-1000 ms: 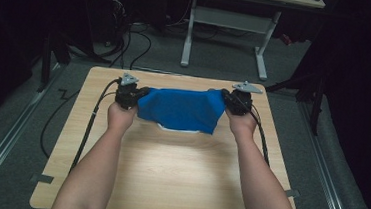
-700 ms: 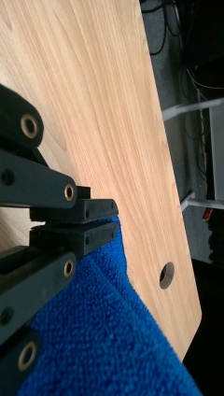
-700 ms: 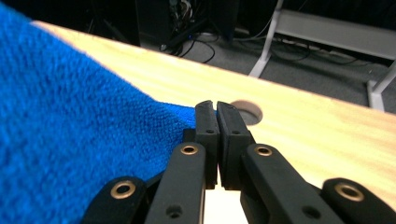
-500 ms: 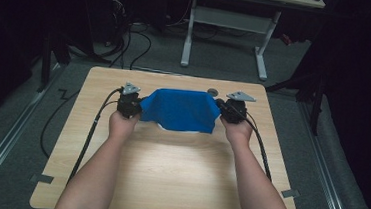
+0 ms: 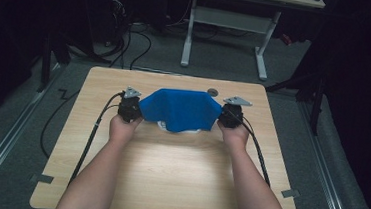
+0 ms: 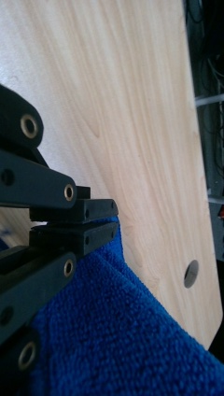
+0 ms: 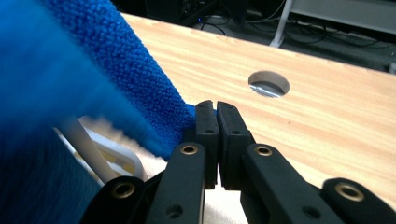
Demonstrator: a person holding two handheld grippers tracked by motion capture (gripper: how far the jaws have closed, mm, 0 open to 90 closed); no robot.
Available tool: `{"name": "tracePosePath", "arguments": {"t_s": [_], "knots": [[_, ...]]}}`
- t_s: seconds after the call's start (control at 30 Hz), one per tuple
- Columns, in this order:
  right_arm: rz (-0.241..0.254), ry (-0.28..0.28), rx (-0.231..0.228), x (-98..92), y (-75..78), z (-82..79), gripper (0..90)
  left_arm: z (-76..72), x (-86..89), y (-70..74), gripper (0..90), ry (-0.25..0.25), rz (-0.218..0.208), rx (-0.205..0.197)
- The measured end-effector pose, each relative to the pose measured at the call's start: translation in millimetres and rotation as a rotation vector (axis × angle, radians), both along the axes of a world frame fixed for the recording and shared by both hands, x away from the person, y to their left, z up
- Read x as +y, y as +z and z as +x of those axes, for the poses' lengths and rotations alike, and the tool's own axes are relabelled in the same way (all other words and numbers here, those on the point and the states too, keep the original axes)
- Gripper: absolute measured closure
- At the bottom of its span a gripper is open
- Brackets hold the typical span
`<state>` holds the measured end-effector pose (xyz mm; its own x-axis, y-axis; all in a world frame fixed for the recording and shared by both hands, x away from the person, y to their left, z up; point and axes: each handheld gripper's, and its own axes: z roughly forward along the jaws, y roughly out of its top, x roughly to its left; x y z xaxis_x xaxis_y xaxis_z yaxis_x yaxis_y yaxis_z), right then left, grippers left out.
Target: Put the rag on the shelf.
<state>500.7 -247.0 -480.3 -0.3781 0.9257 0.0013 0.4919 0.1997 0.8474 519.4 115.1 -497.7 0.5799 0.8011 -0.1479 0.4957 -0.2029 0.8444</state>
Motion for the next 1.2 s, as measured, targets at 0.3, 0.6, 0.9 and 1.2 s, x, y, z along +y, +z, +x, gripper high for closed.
{"name": "tracePosePath", "arguments": {"t_s": [0.3,0.6,0.9,1.2], "knots": [[-0.003,0.007,0.014,1.1,-5.7,0.5,88.6,-2.8,0.7,-7.0,87.7,0.001,-0.008,0.016],[0.006,0.008,0.034,4.9,-12.2,4.1,88.3,-7.9,5.7,-4.6,83.3,0.02,-0.006,0.013],[0.007,-0.005,0.027,1.5,-5.9,2.1,77.3,-15.1,12.7,3.7,63.2,0.066,0.003,-0.007],[0.016,-0.059,-0.006,-15.2,11.2,-4.8,63.0,-29.4,29.3,13.3,52.9,0.12,0.001,-0.03]]}}
